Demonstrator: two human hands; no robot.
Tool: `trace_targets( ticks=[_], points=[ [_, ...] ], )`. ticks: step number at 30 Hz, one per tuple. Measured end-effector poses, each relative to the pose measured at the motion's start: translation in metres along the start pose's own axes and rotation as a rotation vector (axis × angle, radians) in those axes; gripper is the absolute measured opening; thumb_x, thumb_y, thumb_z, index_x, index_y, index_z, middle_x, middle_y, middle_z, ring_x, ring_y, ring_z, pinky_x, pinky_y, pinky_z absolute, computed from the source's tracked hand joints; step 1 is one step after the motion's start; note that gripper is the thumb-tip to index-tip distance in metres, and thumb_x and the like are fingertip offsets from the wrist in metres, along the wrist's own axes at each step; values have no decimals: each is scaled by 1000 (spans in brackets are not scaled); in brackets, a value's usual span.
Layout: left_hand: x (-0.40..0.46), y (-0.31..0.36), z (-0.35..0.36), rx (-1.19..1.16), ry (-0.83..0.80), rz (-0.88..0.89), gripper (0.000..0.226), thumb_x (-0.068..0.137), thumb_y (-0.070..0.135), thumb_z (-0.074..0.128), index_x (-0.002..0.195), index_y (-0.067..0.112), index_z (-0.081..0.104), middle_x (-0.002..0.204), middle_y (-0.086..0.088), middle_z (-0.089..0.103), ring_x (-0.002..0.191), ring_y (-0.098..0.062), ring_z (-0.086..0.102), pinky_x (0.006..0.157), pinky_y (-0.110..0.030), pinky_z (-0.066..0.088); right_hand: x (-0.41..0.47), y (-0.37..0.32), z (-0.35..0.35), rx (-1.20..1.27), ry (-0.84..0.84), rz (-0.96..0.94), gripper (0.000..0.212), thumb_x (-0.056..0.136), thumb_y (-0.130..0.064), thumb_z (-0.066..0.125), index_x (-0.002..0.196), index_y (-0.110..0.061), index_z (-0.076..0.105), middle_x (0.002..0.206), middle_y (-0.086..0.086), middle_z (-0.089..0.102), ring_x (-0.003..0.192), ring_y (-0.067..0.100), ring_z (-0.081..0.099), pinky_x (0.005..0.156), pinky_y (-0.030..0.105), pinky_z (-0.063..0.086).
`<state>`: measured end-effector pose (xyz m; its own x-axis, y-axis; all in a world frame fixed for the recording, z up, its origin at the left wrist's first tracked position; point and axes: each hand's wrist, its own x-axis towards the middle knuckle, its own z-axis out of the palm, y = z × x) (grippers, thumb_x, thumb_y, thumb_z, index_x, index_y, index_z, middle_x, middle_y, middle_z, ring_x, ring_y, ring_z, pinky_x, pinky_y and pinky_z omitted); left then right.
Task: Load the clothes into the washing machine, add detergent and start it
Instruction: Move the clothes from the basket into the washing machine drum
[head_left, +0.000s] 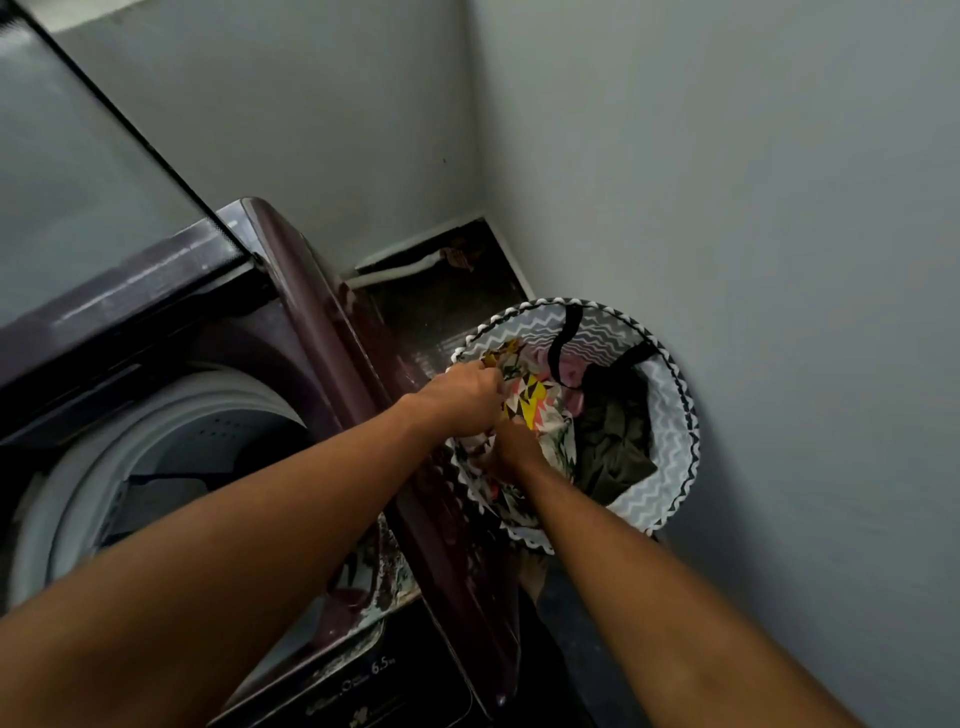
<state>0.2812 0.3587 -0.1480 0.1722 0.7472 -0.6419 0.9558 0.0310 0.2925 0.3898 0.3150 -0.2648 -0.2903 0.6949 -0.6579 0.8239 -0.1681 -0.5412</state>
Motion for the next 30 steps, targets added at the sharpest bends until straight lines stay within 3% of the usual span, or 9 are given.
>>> trace_targets(
  ticks=[2,8,12,16,22,24,27,29,30],
  points=[
    [0,-1,0,-2,2,12,35,90,24,58,125,19,60,125,-9,53,118,-28,51,99,-44,46,-2,4,-2,-15,38,-26,35,84,-22,70,113,-3,63,111,20,67,106,35,61,68,32,37],
    [-19,8,-11,144,67,31,47,90,18,51,136,12,49,132,-14,50,123,-34,48,101,-48,44,-21,-14,-37,158,237,55,29,76,-36,65,83,-8,70,83,14,69,81,34,64,56,29,35],
    [-33,11,-16,17,60,47,58,90,16,54,146,16,36,136,-18,45,124,-38,48,101,-52,45,-46,-38,-75,201,392,23,34,68,-39,48,50,-11,46,51,1,43,58,29,49,45,31,23],
    [-52,14,-27,-166,133,111,67,86,5,55,147,24,35,136,-19,42,118,-39,51,99,-42,45,-69,-64,-98,245,461,-82,41,77,-23,57,46,-10,35,47,2,36,52,23,40,50,36,26],
    [-82,16,-51,-167,242,159,29,86,13,57,114,9,52,113,-13,53,102,-31,55,83,-36,45,-98,-82,-125,308,364,-169,29,73,-16,64,52,1,54,46,2,45,46,15,39,49,32,30],
    [-95,11,-57,-130,277,168,24,87,17,58,111,13,55,105,-9,58,95,-28,58,74,-32,44,-112,-90,-138,242,230,-157,22,71,-15,65,52,-8,58,43,-5,49,45,14,43,50,31,36],
    [-118,4,-66,-215,313,185,15,87,20,61,101,23,56,92,-5,61,81,-25,62,66,-36,52,-132,-107,-158,80,2,-189,21,72,-30,64,56,-20,55,58,-3,54,59,16,47,60,34,38],
    [-134,-1,-76,-287,398,228,16,86,20,65,88,27,51,81,-3,60,72,-25,61,59,-33,47,-139,-120,-164,-95,-93,-155,17,67,-37,67,72,-24,58,74,0,57,72,19,54,67,35,43],
    [-142,-3,-81,-313,452,252,18,86,20,66,86,28,49,77,-3,60,68,-25,59,57,-30,43,-141,-126,-164,-193,-105,-160,32,61,-44,68,86,-27,59,87,1,60,84,23,58,74,38,50]
  ],
)
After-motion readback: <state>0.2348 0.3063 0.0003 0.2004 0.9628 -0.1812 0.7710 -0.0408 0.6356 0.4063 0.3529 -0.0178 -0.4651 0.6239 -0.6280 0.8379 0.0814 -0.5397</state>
